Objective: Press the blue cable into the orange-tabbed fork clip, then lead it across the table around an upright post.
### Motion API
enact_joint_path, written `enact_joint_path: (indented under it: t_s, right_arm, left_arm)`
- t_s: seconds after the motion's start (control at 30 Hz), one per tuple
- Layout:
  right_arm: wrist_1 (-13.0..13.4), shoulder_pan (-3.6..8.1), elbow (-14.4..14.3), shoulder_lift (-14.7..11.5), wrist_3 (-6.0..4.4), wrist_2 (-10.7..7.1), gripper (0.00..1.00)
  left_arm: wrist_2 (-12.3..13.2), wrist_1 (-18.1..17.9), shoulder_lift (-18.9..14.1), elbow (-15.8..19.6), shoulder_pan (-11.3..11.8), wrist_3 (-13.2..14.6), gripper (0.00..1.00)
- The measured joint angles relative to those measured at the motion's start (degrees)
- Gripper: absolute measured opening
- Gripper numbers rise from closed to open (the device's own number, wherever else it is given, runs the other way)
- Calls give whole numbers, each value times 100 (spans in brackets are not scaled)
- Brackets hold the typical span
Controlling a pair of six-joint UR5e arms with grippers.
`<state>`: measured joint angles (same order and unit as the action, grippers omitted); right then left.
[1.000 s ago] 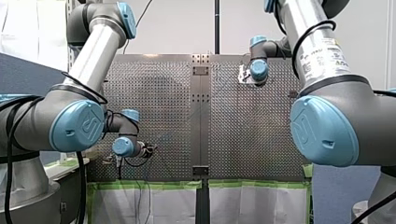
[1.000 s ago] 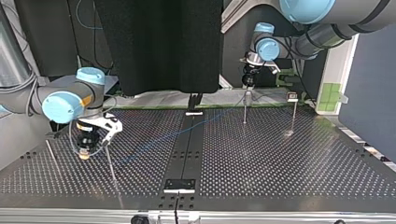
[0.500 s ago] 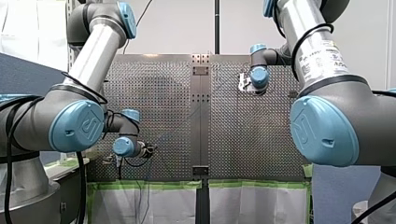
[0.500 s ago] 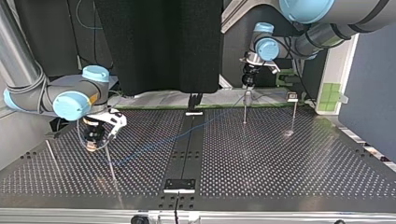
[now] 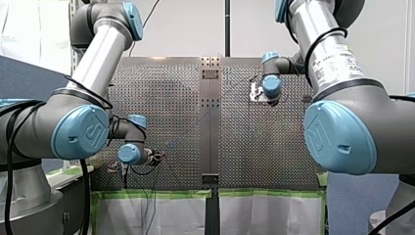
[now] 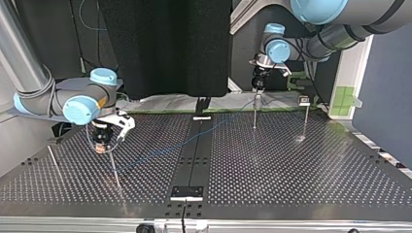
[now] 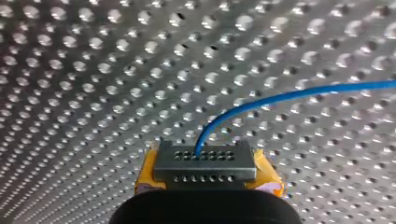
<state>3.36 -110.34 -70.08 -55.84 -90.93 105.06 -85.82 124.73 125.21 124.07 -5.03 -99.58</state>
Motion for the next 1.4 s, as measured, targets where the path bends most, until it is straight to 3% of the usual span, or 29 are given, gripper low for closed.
enact_joint_path:
  t_s: [0.73,1.03,1.4]
  right_arm:
    - [151,-17,-190,344,35,20,0]
    - [405,2,-348,416,29,12,0]
    - [447,1,-395,509,60,14,0]
  left_arm:
    - [-11,0,-1,-3,0,0,100]
    - [-201,4,1,-4,-1,17,100]
    - [-563,22,-2,-3,-1,-37,100]
